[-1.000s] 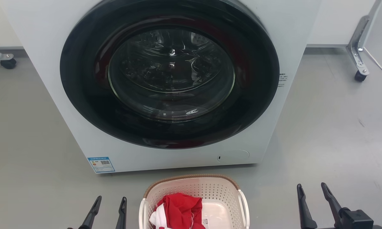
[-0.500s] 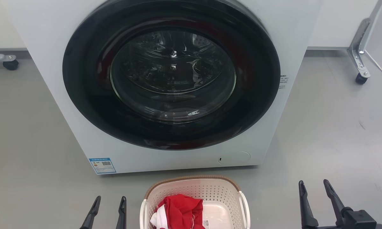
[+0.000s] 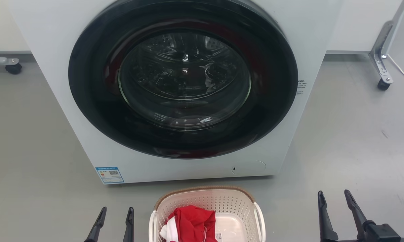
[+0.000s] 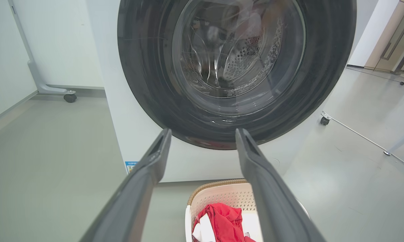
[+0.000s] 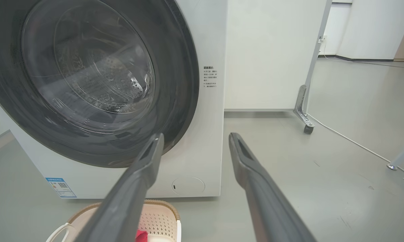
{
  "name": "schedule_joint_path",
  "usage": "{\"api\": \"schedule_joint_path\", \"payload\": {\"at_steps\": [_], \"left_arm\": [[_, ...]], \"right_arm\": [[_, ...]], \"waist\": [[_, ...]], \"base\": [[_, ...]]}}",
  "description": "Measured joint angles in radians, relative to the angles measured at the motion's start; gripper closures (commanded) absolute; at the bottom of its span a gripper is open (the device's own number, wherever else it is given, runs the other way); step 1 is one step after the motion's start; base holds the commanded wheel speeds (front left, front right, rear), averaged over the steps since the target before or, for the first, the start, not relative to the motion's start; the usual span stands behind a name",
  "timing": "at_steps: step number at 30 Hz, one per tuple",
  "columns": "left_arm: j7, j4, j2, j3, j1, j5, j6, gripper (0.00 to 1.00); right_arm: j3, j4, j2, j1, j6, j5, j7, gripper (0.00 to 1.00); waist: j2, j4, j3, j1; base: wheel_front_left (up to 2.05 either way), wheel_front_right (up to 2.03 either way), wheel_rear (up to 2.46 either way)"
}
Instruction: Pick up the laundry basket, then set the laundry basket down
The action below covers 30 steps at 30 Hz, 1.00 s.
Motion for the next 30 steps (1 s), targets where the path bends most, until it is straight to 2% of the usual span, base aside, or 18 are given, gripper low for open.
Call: {"api": "schedule_joint_path", "payload": {"at_steps": [1,2,12,30], "left_arm": [[0.000,-0.001,-0.001,0.001,0.000,0.001,0.000,0.00],[0.000,0.006,-0.002,-0.001,0.000,-0.001,0.000,1.00],[0.019,0.051,-0.020,0.010,0.005,-0.045,-0.011,1.00],[0.085,0.087,-0.049,0.088,-0.020,-0.284,-0.055,1.00]], "right_arm": [[0.000,-0.001,0.000,0.000,0.000,-0.001,0.000,0.00],[0.001,0.005,0.002,0.000,0.000,-0.002,0.001,1.00],[-0.012,0.054,0.018,0.016,0.011,0.041,0.020,1.00],[-0.079,0.081,0.038,-0.010,0.055,0.317,0.095,1.00]], "waist": [[0.0000,0.001,0.000,0.0000],[0.0000,0.001,0.001,0.0000],[0.0000,0.000,0.001,0.0000],[0.0000,-0.005,0.000,0.0000]], "base": [[0.00,0.00,0.00],[0.00,0.00,0.00],[0.00,0.00,0.00],[0.00,0.00,0.00]]}}
